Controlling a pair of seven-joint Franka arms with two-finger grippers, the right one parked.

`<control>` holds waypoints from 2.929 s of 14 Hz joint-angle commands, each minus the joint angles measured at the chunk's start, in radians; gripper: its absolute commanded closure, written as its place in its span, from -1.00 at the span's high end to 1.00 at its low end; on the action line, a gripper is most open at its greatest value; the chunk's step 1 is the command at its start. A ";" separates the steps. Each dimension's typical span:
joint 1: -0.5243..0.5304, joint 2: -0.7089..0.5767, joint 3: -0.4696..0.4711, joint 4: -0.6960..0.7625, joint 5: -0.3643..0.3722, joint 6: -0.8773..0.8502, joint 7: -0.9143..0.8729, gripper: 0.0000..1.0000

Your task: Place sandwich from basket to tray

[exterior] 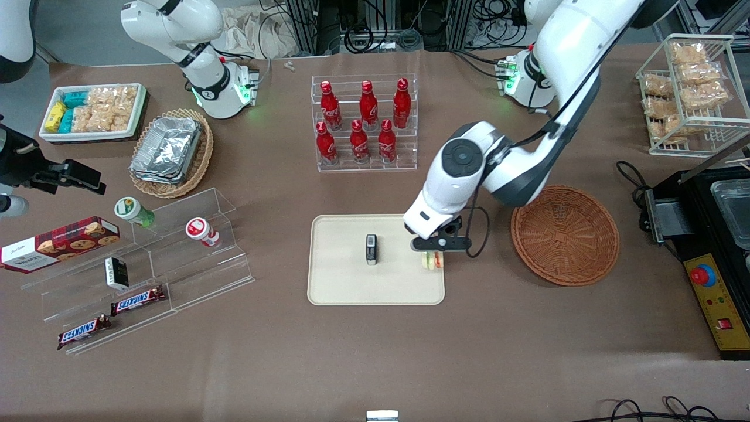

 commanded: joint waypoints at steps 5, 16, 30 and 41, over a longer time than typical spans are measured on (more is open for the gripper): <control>-0.018 0.228 -0.039 0.103 0.265 0.046 -0.057 -1.00; -0.012 0.211 -0.068 0.084 0.282 -0.040 -0.152 1.00; 0.040 -0.462 0.139 0.123 -0.331 -0.512 0.171 1.00; 0.039 -0.594 0.559 0.195 -0.453 -0.707 0.586 1.00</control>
